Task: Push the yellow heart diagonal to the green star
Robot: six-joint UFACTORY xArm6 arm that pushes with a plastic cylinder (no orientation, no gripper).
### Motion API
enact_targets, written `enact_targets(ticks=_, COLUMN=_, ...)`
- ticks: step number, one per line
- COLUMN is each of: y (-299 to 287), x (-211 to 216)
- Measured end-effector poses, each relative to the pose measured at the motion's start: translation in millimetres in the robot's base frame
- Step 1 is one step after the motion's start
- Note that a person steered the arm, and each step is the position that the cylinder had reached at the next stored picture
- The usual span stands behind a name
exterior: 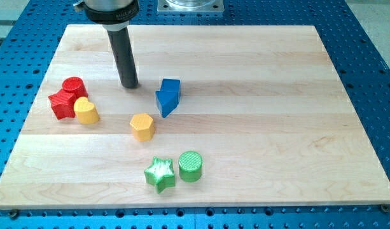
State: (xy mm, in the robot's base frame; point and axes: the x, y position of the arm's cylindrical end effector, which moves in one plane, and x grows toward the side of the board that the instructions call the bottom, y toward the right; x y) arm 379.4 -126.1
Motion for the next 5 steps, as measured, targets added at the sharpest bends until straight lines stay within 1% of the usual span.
enact_targets(ticks=1, y=-17.4, x=7.7)
enact_targets(ticks=2, y=-39.9, x=24.0)
enact_targets(ticks=4, y=-55.9, x=101.6)
enact_targets(ticks=5, y=-76.1, x=123.0)
